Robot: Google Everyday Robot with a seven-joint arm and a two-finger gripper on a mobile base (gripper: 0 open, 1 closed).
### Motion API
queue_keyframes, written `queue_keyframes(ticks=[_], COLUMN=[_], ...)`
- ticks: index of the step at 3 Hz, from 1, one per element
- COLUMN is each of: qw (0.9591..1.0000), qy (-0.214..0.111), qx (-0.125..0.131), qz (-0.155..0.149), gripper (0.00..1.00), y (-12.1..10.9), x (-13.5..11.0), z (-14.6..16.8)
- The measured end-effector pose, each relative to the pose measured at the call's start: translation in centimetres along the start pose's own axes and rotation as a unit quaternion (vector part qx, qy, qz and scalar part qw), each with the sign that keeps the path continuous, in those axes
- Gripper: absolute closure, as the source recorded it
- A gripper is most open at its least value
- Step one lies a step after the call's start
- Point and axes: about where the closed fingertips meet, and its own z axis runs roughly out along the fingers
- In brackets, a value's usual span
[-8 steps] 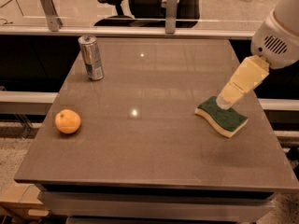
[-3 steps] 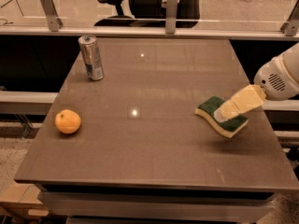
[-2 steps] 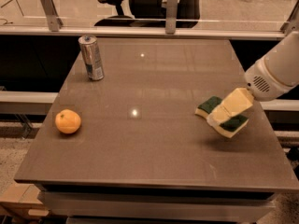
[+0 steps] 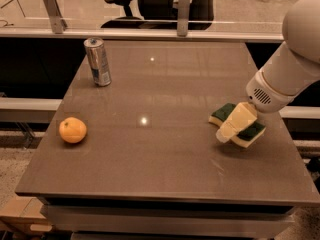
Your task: Move sponge near redbull can
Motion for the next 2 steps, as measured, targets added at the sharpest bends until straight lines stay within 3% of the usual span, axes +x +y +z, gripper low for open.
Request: queue_keyframes(ticks=[2], qw=[0.9999], qy=[0.009], qx=[0.006], qz=[-0.008], gripper=[0.51], y=[0.41], x=[0.13], z=[0.79])
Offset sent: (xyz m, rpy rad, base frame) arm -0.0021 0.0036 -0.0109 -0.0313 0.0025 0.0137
